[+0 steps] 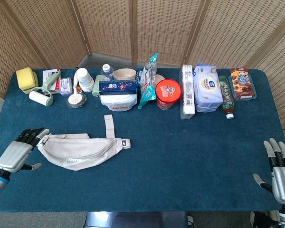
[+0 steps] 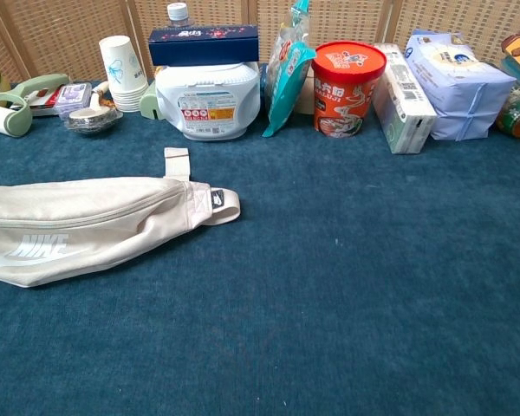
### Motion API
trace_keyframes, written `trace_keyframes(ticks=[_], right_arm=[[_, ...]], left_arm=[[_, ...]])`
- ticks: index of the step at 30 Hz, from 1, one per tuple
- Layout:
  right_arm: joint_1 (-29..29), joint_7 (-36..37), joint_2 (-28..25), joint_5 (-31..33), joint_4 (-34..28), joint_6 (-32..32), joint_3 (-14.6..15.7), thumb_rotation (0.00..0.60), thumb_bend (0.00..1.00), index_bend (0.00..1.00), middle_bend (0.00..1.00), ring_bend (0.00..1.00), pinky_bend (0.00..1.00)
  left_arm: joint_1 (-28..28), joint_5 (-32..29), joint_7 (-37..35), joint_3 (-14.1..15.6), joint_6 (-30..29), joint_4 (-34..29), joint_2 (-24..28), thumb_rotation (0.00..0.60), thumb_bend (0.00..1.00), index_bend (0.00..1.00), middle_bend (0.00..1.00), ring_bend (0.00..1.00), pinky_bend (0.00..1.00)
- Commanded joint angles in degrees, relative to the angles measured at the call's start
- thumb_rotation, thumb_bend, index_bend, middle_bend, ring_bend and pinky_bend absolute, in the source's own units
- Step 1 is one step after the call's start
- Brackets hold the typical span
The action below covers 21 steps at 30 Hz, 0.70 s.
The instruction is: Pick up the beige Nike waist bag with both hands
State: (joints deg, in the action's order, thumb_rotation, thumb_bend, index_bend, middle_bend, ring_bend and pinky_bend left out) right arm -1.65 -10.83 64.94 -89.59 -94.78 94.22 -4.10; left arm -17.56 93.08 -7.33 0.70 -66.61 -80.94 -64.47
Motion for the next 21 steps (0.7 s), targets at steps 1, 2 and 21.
trace_keyframes(ticks=[1,2,21], right_arm=[[-0.01,0.41,-0.19,0.37,-0.02,-0.16,-0.16,0.6,0.0,0.0,0.0,0.0,0.0],[-0.01,0.57,-0.28,0.49,0.02,-0.18,-0.23,0.6,0.0,0.0,0.0,0.0,0.0],[0.02,2.79,-0.96,0.45,-0.34,-0.45,-0.19,0.6,0.0,0.0,0.0,0.0,0.0]], left_arm=[[-2.07,-1.16,1.32,-0.37,2.84,1.75,-1.9,0.6,0.0,0.0,0.0,0.0,0.02],[-2.67,-1.64,1.87,-0.51,3.79,2.26,-2.52,0.6,0.0,0.0,0.0,0.0,0.02],[-7.89,-9.9,10.84,-2.02,12.35,3.99,-9.14,0.6,0.04,0.26,0.28,0.19,0.35]])
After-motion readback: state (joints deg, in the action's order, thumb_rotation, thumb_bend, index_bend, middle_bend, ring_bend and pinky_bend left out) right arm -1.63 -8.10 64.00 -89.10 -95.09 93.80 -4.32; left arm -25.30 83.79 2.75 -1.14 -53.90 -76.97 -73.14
